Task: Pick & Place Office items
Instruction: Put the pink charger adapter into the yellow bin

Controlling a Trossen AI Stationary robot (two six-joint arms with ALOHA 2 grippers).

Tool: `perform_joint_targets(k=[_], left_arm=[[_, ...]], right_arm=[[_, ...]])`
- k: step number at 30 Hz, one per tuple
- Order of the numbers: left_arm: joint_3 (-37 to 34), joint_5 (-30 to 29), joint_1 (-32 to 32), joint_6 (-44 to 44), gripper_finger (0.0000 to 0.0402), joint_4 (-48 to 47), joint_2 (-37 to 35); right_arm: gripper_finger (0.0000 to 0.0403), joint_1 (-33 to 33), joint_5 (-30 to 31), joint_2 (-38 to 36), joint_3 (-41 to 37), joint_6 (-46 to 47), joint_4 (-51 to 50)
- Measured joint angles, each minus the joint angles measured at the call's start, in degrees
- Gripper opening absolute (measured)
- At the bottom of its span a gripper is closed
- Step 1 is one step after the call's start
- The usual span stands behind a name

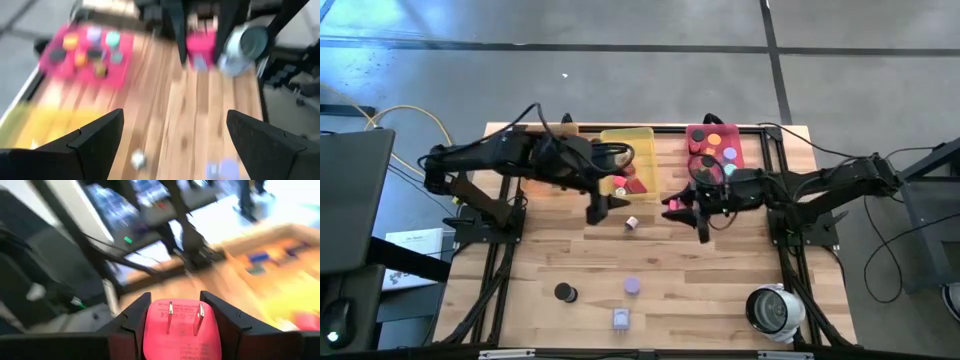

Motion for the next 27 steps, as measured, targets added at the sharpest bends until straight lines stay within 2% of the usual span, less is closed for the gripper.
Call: perform_joint_targets(k=[5, 12, 18, 27], left_arm=[[-0.02, 0.03, 0.41, -4.70, 0.0344, -9.90, -1.14], [-0.07, 0.20, -1.20, -6.15, 0.0344, -12.52, -1.10], [-0.11, 0.48, -1.32, -6.19, 0.0344, -12.87, -0.99], [-0.13, 0.75, -3.08, -8.12, 0.0344, -12.87, -0.99]], right_arm=[[0.0138, -4.91, -4.02, 1.33, 7.31, 0.02, -12.50], [0.0138, -14.15, -9.56, 6.14, 18.59, -0.44, -26.92], [0.0138, -22.49, -17.59, 16.77, 27.48, -1.01, -33.51], [0.0138, -29.92, -17.74, 33.05, 34.55, -5.00, -38.81]])
